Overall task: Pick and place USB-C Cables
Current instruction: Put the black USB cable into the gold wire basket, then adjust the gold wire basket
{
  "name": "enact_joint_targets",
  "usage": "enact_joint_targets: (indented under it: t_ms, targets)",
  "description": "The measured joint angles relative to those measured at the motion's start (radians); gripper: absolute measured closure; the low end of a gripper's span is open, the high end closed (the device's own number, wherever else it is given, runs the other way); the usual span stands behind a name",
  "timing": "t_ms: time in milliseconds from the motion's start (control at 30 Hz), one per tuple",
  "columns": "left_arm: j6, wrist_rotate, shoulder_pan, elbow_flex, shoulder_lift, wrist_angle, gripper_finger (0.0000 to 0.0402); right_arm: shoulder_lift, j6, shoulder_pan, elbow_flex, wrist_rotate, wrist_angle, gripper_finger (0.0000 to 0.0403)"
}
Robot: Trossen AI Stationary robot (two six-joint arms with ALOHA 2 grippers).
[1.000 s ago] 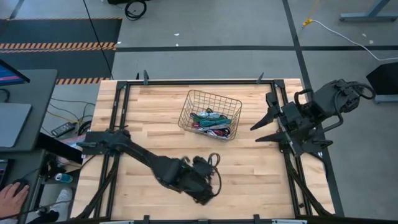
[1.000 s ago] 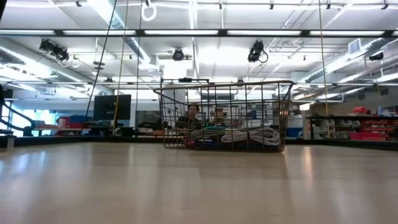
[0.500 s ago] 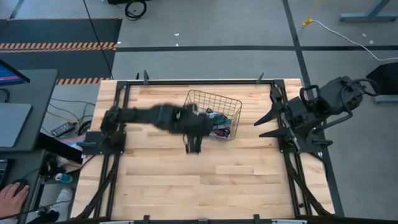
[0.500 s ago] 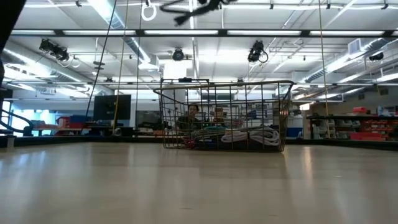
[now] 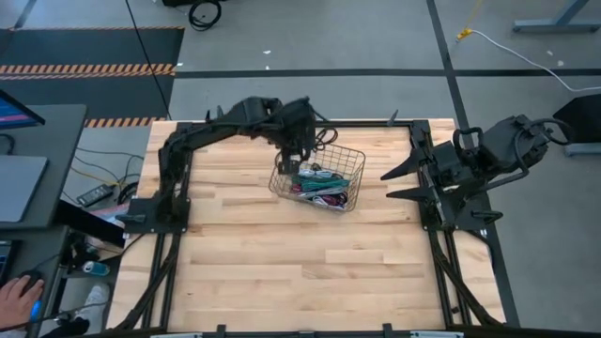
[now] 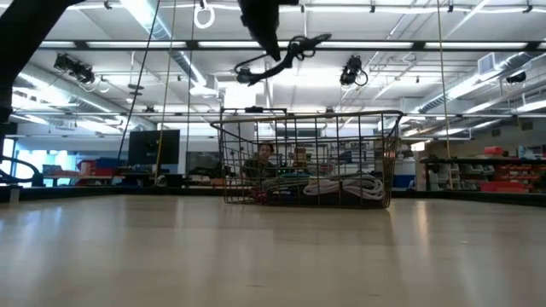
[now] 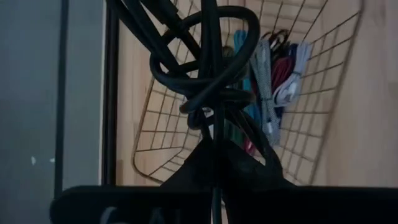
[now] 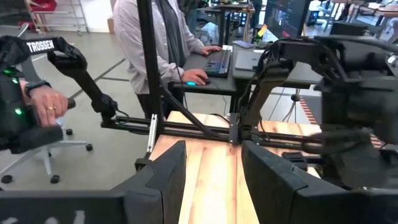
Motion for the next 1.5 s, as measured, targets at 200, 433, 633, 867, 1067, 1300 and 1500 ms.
enact_joint_targets:
  t_ms: [200,433,633,867,1067,1300,1500]
  targets:
    - [0.093,0.041,0.046,-0.100,0.000,0.035,0.0387,0.000,-0.003,0.000,0.000,0.002,0.007,0.0241]
    - [0.152,0.097,0.005,-0.320,0.003,0.131,0.0387,0.000,-0.003,0.000,0.000,0.038,0.014,0.0241]
    - [0.155,0.099,-0.028,-0.407,0.003,0.224,0.0385,0.000,0.000,0.000,0.000,0.055,0.014,0.0241]
    - [0.147,0.097,-0.026,-0.380,0.002,0.260,0.0334,0.001,0.000,0.000,0.000,0.055,0.014,0.0241]
    - [0.140,0.098,-0.027,-0.313,0.002,0.276,0.0309,0.001,0.000,0.000,0.000,0.056,0.013,0.0241]
    - [-0.075,0.097,-0.030,-0.125,0.002,0.174,0.0307,-0.028,0.044,-0.015,0.000,0.313,-0.137,0.0247]
    - [-0.144,0.045,-0.076,0.087,-0.003,0.004,0.0311,-0.035,0.290,-0.068,-0.002,0.336,-0.410,0.0345]
